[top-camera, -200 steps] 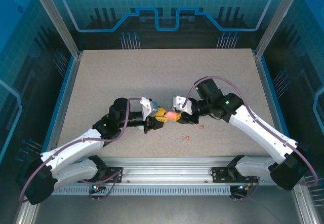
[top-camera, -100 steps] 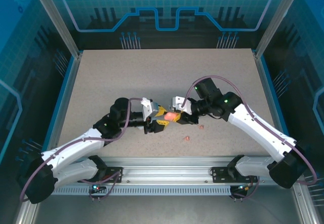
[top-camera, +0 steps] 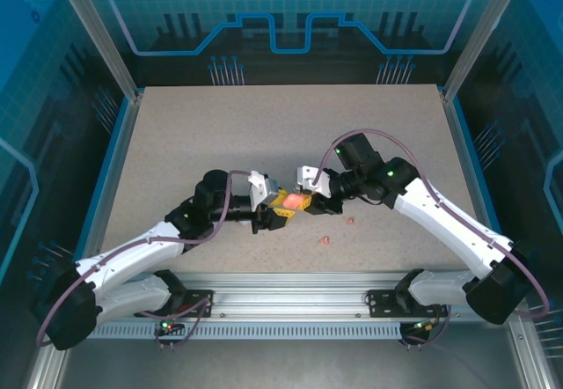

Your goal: Insert wireless bluetooth earbuds into charging case

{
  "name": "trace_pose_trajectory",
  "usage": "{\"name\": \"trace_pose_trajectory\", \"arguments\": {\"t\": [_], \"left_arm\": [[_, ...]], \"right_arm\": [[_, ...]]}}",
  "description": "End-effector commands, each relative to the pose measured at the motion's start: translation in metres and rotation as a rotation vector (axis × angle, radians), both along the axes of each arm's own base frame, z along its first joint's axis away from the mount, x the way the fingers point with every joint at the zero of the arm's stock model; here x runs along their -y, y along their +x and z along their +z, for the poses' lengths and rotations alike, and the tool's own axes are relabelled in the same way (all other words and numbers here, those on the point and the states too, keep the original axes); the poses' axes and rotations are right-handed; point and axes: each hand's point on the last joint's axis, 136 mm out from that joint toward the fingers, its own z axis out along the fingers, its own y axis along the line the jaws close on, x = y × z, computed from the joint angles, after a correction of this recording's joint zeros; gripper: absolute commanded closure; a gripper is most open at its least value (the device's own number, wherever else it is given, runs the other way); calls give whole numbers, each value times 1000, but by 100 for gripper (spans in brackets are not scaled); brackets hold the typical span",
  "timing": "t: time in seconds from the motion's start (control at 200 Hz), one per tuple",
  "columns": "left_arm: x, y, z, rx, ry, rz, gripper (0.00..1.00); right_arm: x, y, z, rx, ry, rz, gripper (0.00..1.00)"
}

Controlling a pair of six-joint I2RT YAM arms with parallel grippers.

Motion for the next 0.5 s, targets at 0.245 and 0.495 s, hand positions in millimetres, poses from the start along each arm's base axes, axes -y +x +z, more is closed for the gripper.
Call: {"name": "trace_pose_trajectory", "arguments": {"t": [0.245, 0.495], "left_arm": [[4, -5, 3, 7, -1, -31, 70], [4, -5, 3, -4, 1, -27, 82]], "right_arm": [[-6, -7, -2, -48, -16, 26, 78], [1, -4, -2, -48, -31, -13, 57]]}}
